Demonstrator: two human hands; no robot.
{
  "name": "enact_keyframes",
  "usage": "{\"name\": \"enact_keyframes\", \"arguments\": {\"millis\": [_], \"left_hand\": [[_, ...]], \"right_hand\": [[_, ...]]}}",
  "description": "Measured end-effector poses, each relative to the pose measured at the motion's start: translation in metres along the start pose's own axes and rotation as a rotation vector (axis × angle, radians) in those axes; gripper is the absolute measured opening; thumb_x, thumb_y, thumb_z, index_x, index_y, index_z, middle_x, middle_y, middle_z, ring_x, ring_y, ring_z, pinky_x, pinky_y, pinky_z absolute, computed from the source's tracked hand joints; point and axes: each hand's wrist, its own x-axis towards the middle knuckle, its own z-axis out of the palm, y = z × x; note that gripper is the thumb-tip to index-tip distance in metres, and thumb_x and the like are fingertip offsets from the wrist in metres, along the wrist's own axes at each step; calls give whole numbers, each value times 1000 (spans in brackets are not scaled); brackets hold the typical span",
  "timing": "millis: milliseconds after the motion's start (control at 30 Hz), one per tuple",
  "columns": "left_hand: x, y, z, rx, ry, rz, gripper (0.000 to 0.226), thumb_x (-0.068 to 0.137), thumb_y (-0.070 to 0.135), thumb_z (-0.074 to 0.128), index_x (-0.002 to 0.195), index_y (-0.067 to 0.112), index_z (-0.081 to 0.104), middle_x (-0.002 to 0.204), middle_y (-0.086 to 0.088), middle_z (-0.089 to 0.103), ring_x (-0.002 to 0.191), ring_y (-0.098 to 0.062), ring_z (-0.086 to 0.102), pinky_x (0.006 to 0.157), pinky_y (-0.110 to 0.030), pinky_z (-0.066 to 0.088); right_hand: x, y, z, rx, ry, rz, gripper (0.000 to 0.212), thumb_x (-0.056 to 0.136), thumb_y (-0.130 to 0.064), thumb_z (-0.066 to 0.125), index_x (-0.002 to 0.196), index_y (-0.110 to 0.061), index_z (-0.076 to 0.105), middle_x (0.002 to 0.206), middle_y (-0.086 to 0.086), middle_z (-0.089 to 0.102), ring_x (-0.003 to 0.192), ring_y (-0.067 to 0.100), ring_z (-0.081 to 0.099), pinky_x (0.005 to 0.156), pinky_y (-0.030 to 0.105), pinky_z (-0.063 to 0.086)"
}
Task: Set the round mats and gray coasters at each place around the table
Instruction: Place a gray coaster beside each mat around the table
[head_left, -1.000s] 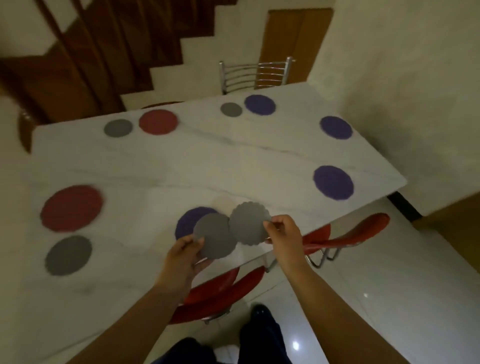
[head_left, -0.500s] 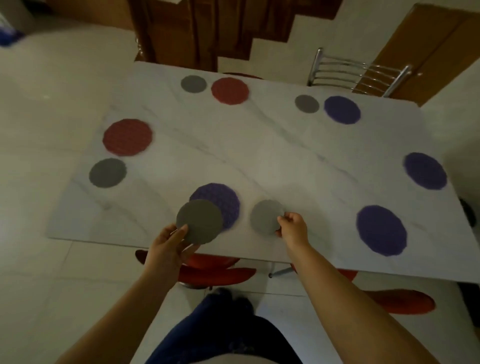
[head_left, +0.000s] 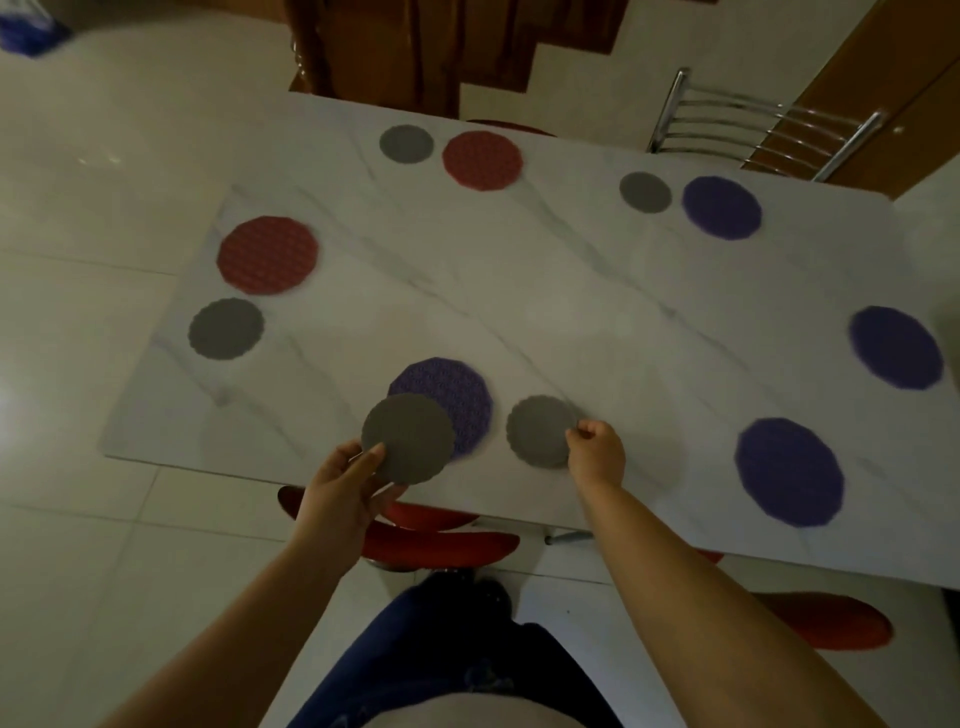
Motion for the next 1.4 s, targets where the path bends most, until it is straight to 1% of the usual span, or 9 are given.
{"name": "enact_keyframes", "arguments": {"millis": [200, 367, 433, 533, 700, 867, 1000, 1133, 1400], "left_hand": [[10, -2, 6, 37, -35, -42, 9, 89, 11, 59, 98, 10, 58, 106, -12, 65, 90, -26, 69, 60, -27, 60], [17, -8, 31, 71, -116, -76, 6, 91, 10, 57, 97, 11, 59, 105, -11, 64, 93, -27, 68, 60, -27, 59], [17, -12, 46, 102, -150, -83, 5, 92, 10, 56, 97, 10, 58, 104, -11, 65, 92, -26, 69, 61, -28, 59], [14, -24, 76, 152, -196, -69, 5, 93, 12, 55, 96, 10, 59, 101, -11, 67, 84, -20, 72, 62, -28, 59], [4, -58, 132, 217, -191, -63, 12, 89, 12, 60, 101, 10, 60, 105, -11, 67, 81, -22, 73, 60, -28, 60], [-12, -115, 197, 229, -188, -42, 8, 92, 11, 59, 99, 9, 59, 105, -14, 67, 81, -22, 73, 60, -27, 59], [-35, -175, 250, 155, -167, -82, 3, 92, 10, 59, 94, 9, 60, 102, -15, 68, 79, -23, 73, 58, -28, 59], [-59, -226, 297, 148, -159, -88, 7, 93, 11, 59, 98, 7, 59, 101, -15, 68, 81, -23, 73, 60, -29, 59], [-88, -271, 346, 136, -175, -122, 2, 92, 11, 60, 92, 9, 59, 91, -11, 70, 79, -24, 72, 63, -33, 61]], "right_hand": [[0, 0, -9, 24, 40, -11, 29, 87, -12, 53, 116, -7, 60, 114, 12, 64, 98, 26, 60, 74, 25, 40], [-18, -3, -13, 238, 14, -117, 16, 92, -18, 51, 103, -13, 61, 104, 8, 65, 88, 16, 57, 74, 29, 45], [-27, -6, -19, 312, -67, -163, 14, 94, -26, 50, 99, -19, 61, 97, 4, 65, 89, 18, 60, 77, 31, 50], [-34, -11, -36, 377, -261, -199, 19, 94, -42, 46, 100, -31, 61, 93, -6, 64, 86, 9, 61, 69, 21, 46], [-21, 0, -77, 381, -340, -283, 34, 94, -47, 43, 119, -32, 61, 116, -8, 65, 98, 3, 61, 80, 16, 51], [10, 39, -142, 270, -288, -401, 43, 95, -41, 48, 134, -23, 51, 134, -2, 57, 116, 8, 55, 101, 31, 47], [38, 78, -204, 82, -161, -517, 45, 89, -40, 59, 131, -23, 55, 116, -2, 67, 96, 7, 62, 85, 24, 52], [62, 114, -260, 43, -90, -547, 38, 85, -35, 65, 120, -19, 61, 113, -1, 68, 101, 12, 63, 85, 33, 55], [84, 151, -321, 110, -67, -568, 15, 85, -27, 67, 97, -18, 61, 93, -8, 67, 86, 3, 63, 76, 18, 51]]}}
